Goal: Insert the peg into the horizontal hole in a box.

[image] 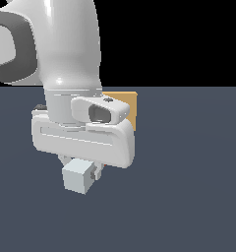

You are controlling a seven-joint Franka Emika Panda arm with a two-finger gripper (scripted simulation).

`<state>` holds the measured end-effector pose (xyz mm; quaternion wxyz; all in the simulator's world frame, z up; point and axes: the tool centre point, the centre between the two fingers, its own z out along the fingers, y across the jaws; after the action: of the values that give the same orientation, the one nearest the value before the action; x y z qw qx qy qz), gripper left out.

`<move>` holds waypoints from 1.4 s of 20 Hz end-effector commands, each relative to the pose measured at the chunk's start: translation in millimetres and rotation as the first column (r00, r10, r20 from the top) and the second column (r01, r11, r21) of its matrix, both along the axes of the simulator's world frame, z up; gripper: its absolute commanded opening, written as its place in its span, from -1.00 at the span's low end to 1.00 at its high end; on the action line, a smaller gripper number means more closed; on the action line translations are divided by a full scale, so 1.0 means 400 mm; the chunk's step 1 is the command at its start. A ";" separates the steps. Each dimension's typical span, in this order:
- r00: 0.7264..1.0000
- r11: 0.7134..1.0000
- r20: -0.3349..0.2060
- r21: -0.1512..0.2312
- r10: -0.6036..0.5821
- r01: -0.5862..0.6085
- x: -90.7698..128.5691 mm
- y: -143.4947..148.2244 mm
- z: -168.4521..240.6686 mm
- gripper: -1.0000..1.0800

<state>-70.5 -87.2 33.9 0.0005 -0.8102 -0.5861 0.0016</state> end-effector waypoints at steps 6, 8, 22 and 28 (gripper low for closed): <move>0.993 0.993 0.003 -0.001 0.118 -0.118 0.096 0.223 0.065 -1.00; 0.989 0.989 0.003 -0.001 0.150 -0.150 0.117 0.285 0.081 -1.00; 0.971 0.971 0.003 0.001 0.239 -0.239 0.170 0.460 0.126 -1.00; 0.970 0.970 0.005 0.001 0.241 -0.241 0.174 0.460 0.130 -1.00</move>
<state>-3.4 96.6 82.6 0.0011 -0.7333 -0.6799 0.0016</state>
